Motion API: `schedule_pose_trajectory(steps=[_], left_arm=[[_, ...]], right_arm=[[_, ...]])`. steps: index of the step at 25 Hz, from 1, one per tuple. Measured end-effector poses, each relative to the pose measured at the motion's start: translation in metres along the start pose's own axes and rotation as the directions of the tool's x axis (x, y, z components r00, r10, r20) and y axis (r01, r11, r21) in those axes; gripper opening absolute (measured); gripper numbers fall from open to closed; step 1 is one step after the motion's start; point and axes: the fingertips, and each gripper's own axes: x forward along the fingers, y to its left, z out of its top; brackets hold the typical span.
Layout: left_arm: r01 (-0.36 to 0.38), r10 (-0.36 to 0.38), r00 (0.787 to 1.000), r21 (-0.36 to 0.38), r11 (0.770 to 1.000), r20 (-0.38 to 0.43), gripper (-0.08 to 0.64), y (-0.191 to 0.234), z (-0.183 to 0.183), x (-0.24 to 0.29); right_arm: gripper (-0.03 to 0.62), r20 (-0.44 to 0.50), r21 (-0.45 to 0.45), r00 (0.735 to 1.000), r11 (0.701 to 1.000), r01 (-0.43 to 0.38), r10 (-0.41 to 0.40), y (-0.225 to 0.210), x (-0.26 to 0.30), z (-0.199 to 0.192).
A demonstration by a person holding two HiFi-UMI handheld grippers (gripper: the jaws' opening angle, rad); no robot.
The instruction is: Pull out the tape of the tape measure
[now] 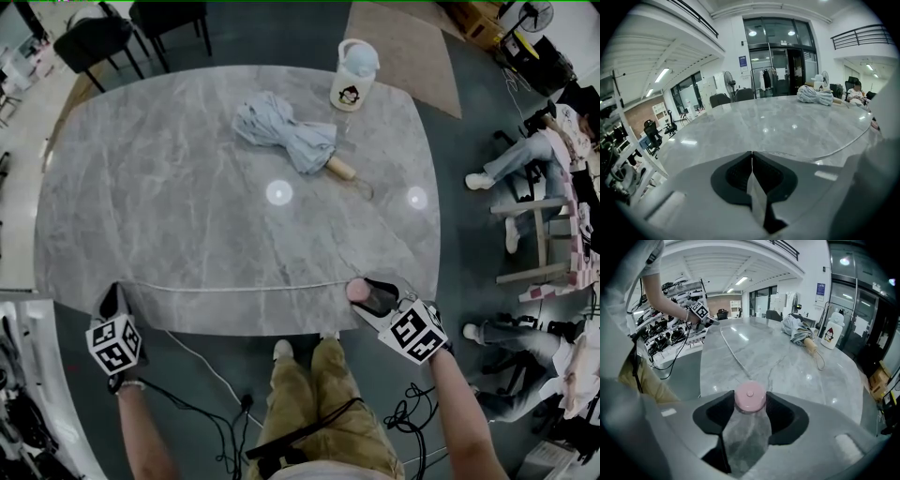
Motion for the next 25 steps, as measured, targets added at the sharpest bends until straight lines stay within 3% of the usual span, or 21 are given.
schedule_pose_trajectory(steps=[6,11,19,25], left_arm=[[-0.007,0.007,1.000,-0.004,1.000,-0.016,0.025,-0.002,-0.007,0.003],[0.016,-0.017,1.000,-0.027,1.000,-0.016,0.095,-0.005,-0.009,0.000],[0.058,-0.057,0.998,-0.044,0.997,0.021,0.156,-0.020,0.001,-0.019],[0.032,-0.025,0.992,-0.054,0.998,0.122,0.066,-0.039,0.032,-0.051]], right_arm=[[0.216,-0.003,-0.007,1.000,1.000,0.004,-0.004,0.000,0.003,0.002],[0.221,-0.004,0.003,1.000,1.000,0.018,-0.018,-0.001,0.002,0.003],[0.250,0.079,0.103,0.996,0.994,0.030,-0.038,-0.006,-0.007,0.012],[0.187,0.154,0.181,0.982,0.980,0.085,-0.113,-0.012,-0.032,0.023]])
